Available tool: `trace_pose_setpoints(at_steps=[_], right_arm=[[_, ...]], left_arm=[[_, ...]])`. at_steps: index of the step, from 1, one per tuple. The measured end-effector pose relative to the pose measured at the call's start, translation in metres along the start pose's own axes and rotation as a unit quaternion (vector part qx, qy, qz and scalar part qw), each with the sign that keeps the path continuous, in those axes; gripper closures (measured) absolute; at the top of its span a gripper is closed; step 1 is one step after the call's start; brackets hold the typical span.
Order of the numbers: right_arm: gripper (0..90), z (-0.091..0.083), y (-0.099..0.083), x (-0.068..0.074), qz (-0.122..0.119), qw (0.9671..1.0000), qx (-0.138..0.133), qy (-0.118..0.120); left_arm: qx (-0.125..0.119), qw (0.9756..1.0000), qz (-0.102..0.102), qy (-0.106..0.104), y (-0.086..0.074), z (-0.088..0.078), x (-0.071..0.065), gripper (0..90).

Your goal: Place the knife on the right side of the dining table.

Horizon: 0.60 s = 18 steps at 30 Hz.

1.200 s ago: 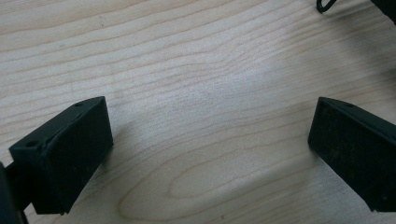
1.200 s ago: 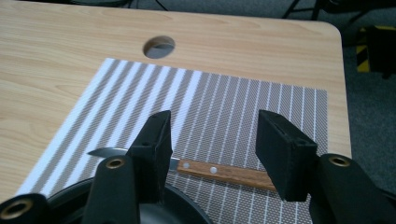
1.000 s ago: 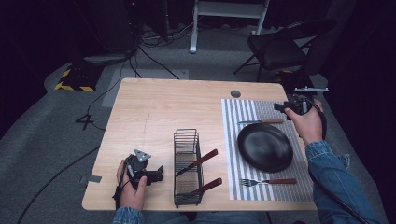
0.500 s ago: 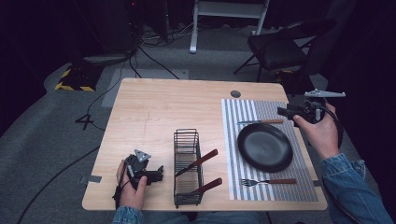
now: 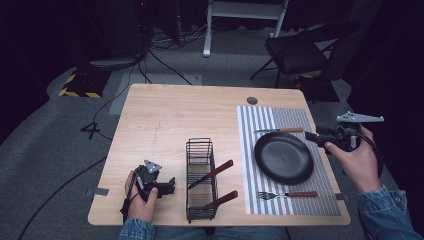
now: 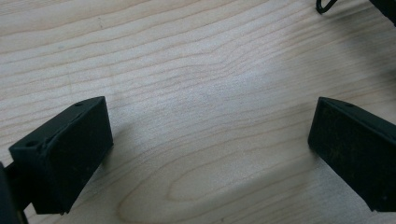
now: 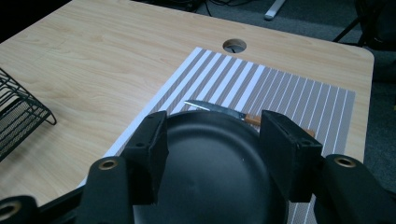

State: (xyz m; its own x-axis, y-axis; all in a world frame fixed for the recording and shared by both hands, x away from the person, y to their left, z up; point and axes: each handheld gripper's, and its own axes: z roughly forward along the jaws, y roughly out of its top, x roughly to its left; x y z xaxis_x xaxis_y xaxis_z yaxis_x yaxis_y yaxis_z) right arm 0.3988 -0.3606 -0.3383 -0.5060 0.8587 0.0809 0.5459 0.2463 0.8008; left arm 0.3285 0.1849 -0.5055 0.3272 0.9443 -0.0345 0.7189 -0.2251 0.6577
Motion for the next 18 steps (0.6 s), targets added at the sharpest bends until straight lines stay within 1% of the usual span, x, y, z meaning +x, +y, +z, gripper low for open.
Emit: trace_pose_setpoints(at_steps=[3, 7, 9, 11, 14, 16, 17, 18], right_arm=[[42.4, -0.007, -0.011, 0.001, -0.004, 0.9999, 0.004, -0.011], [41.7, -0.013, -0.025, 0.003, -0.005, 1.0000, 0.005, -0.006], [41.7, -0.018, -0.035, 0.004, -0.001, 1.0000, 0.004, -0.005], [41.7, -0.022, -0.043, 0.005, 0.007, 1.0000, -0.002, -0.001], [42.3, -0.027, -0.062, 0.006, 0.028, 0.9990, -0.035, 0.005], [42.5, -0.026, -0.074, 0.008, 0.030, 0.9982, -0.051, 0.004], [42.5, -0.025, -0.077, 0.008, 0.029, 0.9983, -0.050, 0.003], [42.5, -0.022, -0.082, 0.007, 0.030, 0.9987, -0.042, 0.004]], left_arm=[[-0.001, 1.0000, 0.002, -0.001, 0.000, 0.000, 0.000, 0.0], [0.000, 1.0000, 0.001, -0.002, 0.000, 0.000, 0.000, 0.0], [-0.001, 1.0000, 0.002, -0.002, 0.000, 0.000, 0.000, 0.0], [0.000, 1.0000, 0.002, -0.002, 0.000, 0.000, 0.000, 0.0], [-0.001, 1.0000, 0.001, -0.002, 0.000, 0.000, 0.000, 0.0], [-0.001, 1.0000, 0.003, -0.003, 0.000, 0.001, 0.000, 0.0], [-0.001, 1.0000, 0.004, -0.004, 0.001, 0.001, 0.001, 0.0], [-0.001, 1.0000, 0.005, -0.004, 0.001, 0.001, 0.001, 0.0]])
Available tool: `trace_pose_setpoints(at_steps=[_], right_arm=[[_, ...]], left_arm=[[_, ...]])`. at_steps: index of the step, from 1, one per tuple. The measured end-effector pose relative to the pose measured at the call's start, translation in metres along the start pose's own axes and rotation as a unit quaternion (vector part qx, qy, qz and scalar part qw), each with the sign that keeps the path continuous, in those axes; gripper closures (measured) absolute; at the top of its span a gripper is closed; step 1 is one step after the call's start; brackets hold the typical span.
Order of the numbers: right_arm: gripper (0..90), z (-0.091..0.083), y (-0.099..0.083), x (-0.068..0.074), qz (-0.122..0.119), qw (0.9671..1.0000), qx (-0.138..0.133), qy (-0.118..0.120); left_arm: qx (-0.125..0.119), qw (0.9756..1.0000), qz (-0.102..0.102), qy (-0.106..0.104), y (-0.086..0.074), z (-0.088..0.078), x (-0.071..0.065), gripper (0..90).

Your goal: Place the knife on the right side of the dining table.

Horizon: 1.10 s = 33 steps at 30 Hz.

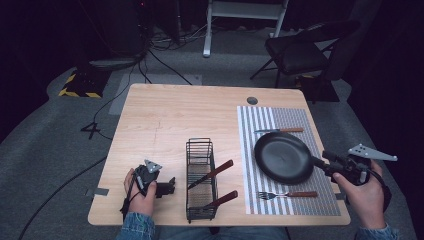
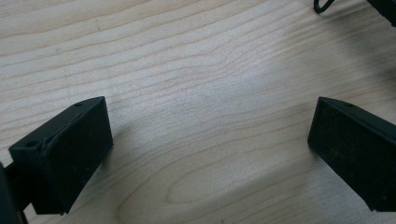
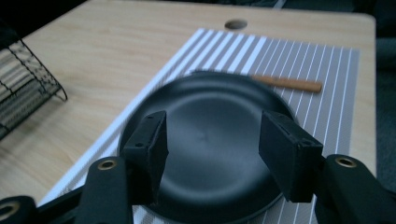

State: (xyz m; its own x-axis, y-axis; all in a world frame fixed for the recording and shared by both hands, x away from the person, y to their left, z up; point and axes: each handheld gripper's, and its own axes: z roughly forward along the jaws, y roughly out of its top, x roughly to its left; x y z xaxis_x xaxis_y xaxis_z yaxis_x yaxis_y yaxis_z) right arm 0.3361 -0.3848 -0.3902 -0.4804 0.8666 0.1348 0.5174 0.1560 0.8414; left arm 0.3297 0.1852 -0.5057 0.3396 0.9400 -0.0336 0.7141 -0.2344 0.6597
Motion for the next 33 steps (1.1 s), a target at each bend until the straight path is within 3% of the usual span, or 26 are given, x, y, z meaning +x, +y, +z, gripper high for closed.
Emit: trace_pose_setpoints(at_steps=[8, 13, 18, 25, 33], right_arm=[[41.3, 0.010, -0.032, -0.010, 0.002, 0.9995, 0.030, -0.006], [40.5, 0.014, -0.050, -0.013, -0.012, 0.9984, 0.051, -0.021], [40.1, 0.018, -0.064, -0.016, -0.020, 0.9980, 0.058, -0.016], [39.6, 0.028, -0.082, -0.016, -0.038, 0.9964, 0.069, -0.033], [38.8, 0.034, -0.099, -0.027, -0.017, 0.9976, 0.064, -0.020]], left_arm=[[0.000, 1.0000, 0.000, 0.000, 0.000, 0.000, 0.000, 0.0], [0.000, 1.0000, -0.001, 0.000, 0.000, 0.000, 0.000, 0.0], [0.000, 1.0000, -0.001, 0.000, 0.000, 0.000, 0.000, 0.0], [0.000, 1.0000, 0.001, 0.000, 0.000, 0.000, 0.000, 0.0], [0.001, 1.0000, 0.002, -0.002, 0.000, 0.000, 0.000, 0.1]])
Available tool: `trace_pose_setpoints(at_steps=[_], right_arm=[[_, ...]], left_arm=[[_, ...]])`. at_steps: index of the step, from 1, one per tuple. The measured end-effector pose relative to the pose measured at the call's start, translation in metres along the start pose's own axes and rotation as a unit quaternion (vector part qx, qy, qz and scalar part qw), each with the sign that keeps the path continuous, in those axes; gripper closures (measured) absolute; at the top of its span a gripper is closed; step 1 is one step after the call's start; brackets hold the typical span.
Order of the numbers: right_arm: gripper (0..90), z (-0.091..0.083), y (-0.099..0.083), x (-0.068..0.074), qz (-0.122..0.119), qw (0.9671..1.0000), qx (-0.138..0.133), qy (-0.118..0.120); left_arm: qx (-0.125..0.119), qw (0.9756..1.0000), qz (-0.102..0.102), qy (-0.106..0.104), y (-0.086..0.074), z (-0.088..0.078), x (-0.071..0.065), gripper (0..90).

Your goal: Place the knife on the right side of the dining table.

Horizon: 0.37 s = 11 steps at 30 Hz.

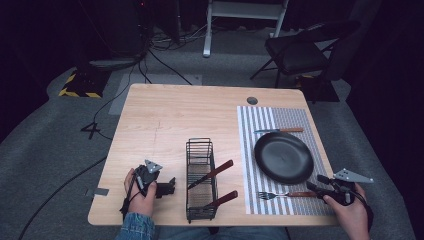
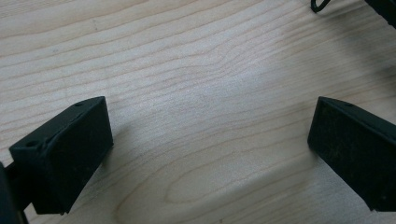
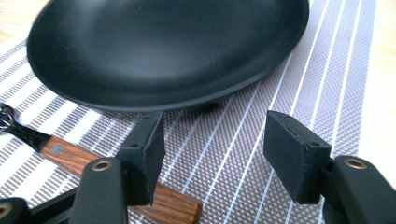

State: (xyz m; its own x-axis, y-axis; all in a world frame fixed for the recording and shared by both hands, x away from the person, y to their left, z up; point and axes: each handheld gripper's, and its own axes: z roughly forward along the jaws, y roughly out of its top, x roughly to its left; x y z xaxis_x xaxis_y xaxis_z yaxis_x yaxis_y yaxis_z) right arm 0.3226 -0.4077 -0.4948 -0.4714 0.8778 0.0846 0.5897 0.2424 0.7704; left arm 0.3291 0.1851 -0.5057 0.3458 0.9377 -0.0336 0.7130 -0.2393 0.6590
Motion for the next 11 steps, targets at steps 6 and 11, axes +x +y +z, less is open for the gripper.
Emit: trace_pose_setpoints(at_steps=[6, 11], right_arm=[[37.7, 0.0030, -0.0066, -0.0036, -0.023, 0.9997, 0.004, 0.005], [35.8, 0.0043, -0.0065, 0.0007, -0.051, 0.9986, 0.011, -0.006]], left_arm=[[0.000, 1.0000, 0.000, 0.000, 0.0000, 0.0000, 0.0000, 0.1], [0.000, 1.0000, 0.000, 0.000, -0.0001, -0.0001, 0.0000, 0.1]])
